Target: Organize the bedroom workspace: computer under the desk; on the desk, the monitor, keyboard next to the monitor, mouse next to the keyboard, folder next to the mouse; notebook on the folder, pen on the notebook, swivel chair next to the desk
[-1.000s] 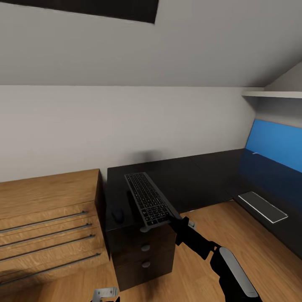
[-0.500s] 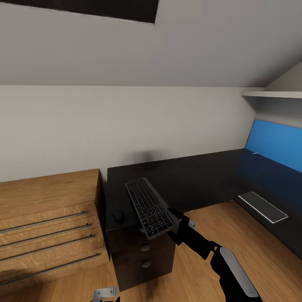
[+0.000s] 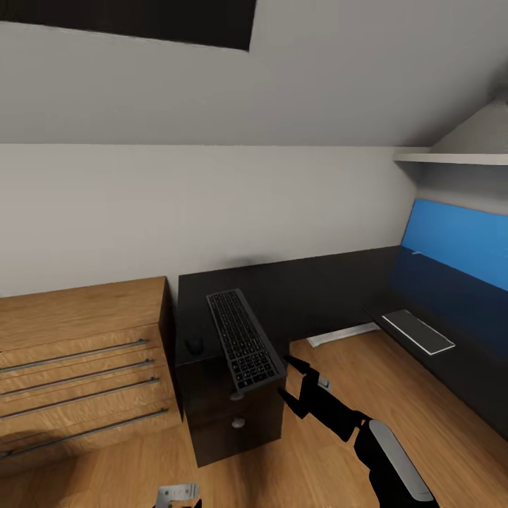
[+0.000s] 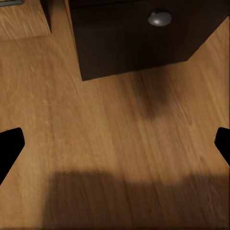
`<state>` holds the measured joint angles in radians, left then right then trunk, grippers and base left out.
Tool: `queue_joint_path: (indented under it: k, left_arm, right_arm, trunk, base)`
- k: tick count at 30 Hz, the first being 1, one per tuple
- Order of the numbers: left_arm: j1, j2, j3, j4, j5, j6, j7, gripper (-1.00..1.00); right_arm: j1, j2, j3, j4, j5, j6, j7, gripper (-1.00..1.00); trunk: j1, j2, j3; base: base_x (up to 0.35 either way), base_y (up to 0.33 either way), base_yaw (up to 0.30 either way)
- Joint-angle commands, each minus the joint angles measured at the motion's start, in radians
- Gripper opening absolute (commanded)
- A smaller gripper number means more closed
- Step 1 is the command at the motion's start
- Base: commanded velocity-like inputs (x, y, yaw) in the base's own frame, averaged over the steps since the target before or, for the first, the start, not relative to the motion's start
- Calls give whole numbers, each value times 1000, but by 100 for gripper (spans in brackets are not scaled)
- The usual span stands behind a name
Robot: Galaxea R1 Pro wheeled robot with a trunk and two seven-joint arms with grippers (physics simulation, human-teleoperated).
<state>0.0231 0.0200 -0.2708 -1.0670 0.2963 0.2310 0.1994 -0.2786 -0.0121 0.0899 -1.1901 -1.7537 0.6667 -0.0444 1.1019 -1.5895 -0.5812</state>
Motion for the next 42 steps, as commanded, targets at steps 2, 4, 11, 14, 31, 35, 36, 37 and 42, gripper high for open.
queue_joint_path:
  k: [2,4,11,14,31,35,36,37,42]
  left_arm:
    - [0,0,-4,-2,10,4,9,100]
    - [0,0,-4,-2,10,4,9,100]
    - [0,0,-4,-2,10,4,10,100]
    - [0,0,-4,-2,10,4,11,100]
    - [0,-4,-9,30,9,4,20,100]
    - [0,-5,-10,32,9,4,21,100]
    - [0,-5,-10,32,9,4,21,100]
    - [0,-5,-10,32,9,4,21,100]
    - [0,-5,-10,33,9,4,21,100]
  right_arm:
    - [-1,-1,-1,2,-7,-2,-5,100]
    - [-1,-2,-4,3,-6,-9,-5,100]
    - [-1,-21,-29,5,-4,-86,-5,100]
    - [-1,-28,-33,5,-4,-97,-5,100]
    - [-10,-82,-36,20,265,-473,-14,100]
    - [-15,-80,-34,19,424,-508,-18,100]
    - [-17,-79,-32,18,461,-513,-22,100]
    - [-20,-77,-31,16,500,-516,-28,100]
    - [-29,-66,-26,-6,687,-524,-88,100]
  trunk:
    - [0,-1,-1]
    - [0,-1,-1]
    - [0,-1,-1]
    - [0,-1,-1]
    - [0,-1,-1]
    - [0,-1,-1]
    - [0,-1,-1]
    - [0,-1,-1]
    - [0,-1,-1]
  base:
    - [-59,-37,0]
    - [-28,-18,0]
    - [-5,-3,0]
    - [0,0,0]
    - [0,-160,0]
    - [0,-299,0]
    - [0,-200,0]
    - [0,-165,0]
    - [0,-89,0]
